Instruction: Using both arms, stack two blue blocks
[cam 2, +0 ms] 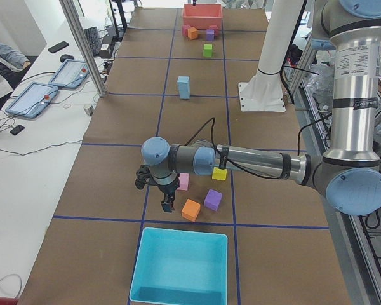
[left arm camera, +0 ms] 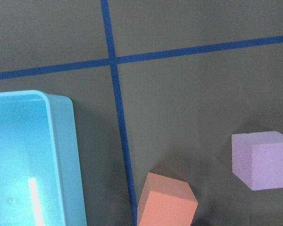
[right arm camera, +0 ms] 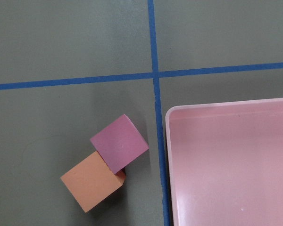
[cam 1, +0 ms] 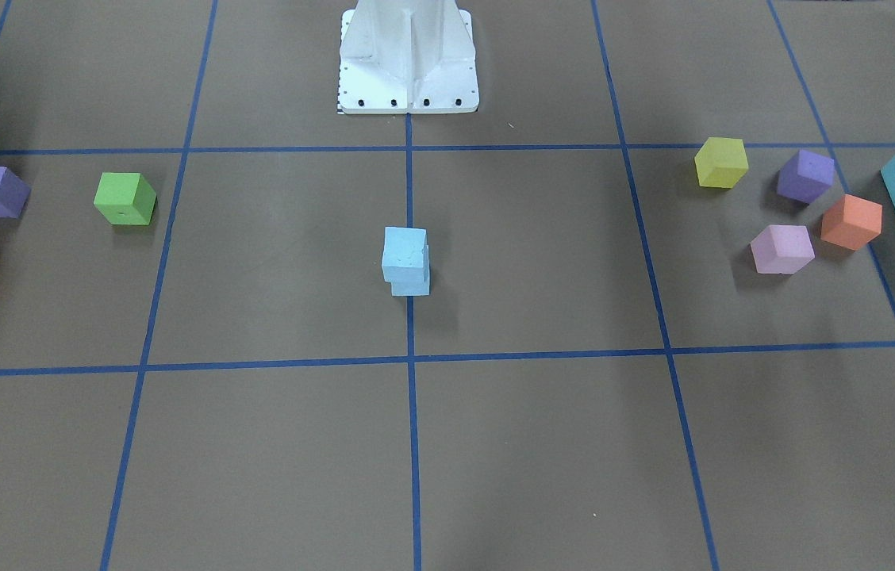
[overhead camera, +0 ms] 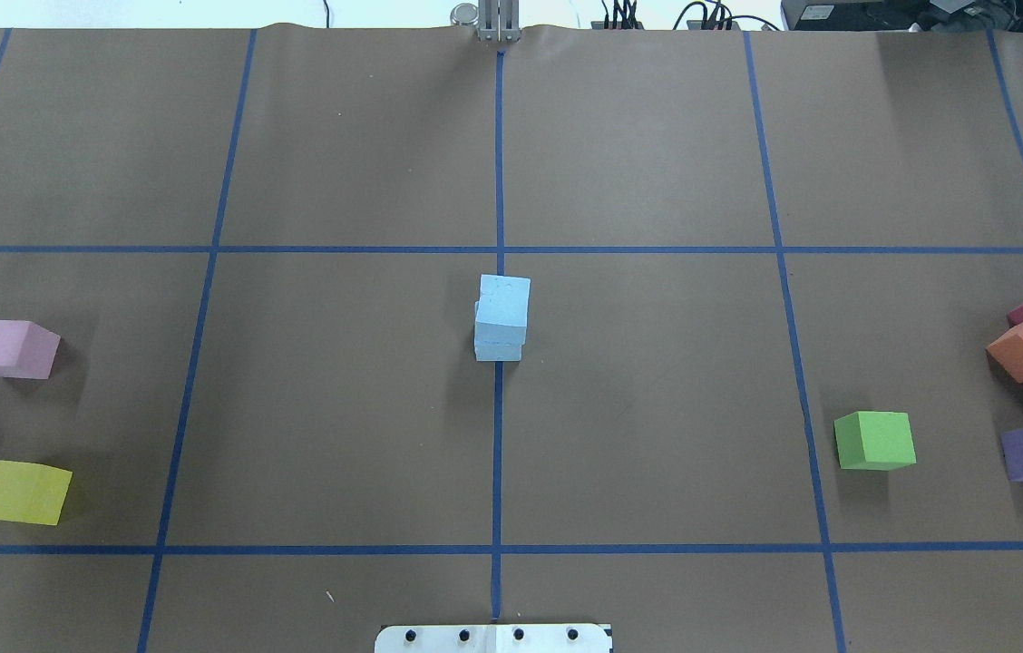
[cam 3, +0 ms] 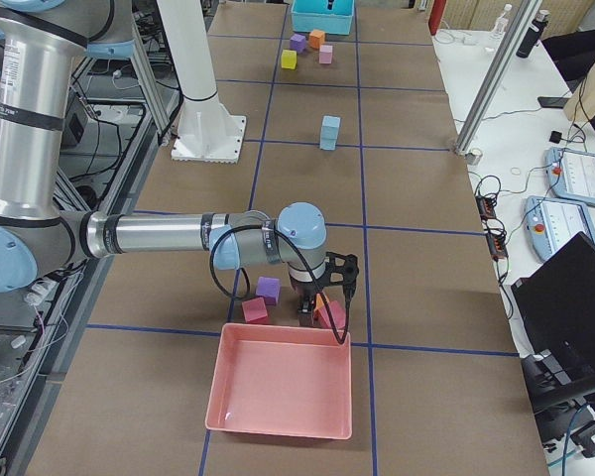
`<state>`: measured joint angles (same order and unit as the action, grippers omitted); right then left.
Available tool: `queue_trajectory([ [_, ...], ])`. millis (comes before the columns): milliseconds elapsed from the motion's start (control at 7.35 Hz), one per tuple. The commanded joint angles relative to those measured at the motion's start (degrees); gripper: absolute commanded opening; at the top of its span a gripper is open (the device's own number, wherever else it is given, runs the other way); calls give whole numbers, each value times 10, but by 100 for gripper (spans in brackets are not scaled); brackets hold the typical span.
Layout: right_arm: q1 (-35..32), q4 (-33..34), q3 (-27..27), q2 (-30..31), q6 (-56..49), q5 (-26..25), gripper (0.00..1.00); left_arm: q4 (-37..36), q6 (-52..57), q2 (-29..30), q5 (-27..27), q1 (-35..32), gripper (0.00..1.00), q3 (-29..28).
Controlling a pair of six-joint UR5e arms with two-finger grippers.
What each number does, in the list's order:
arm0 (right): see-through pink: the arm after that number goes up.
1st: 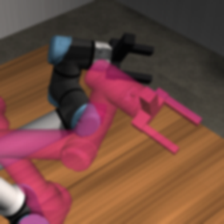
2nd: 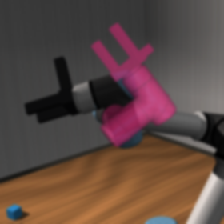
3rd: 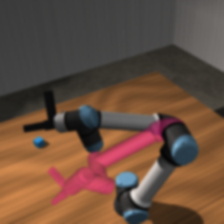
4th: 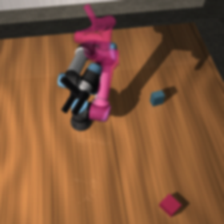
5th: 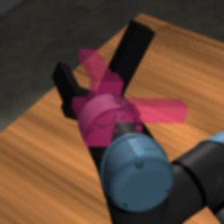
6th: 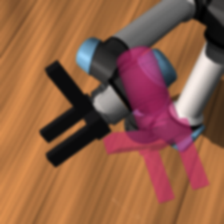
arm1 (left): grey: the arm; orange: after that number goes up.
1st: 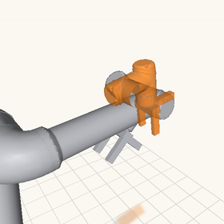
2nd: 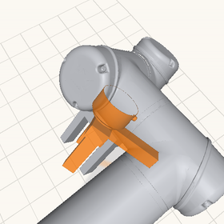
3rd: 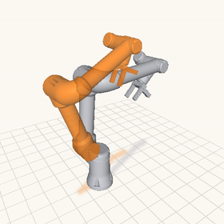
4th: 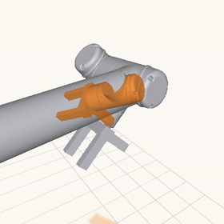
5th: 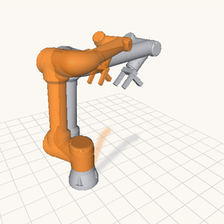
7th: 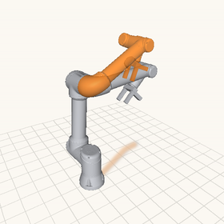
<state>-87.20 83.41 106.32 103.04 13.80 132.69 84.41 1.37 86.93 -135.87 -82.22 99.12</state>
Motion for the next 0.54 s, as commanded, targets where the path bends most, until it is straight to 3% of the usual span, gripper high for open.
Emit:
queue_trajectory([
  [0,1,0,2,3,0,-6,100,1,-2,-5,-2,0,98,4],
  [408,1,0,2,2,0,-7,100,1,-4,-5,-9,0,98,4],
])
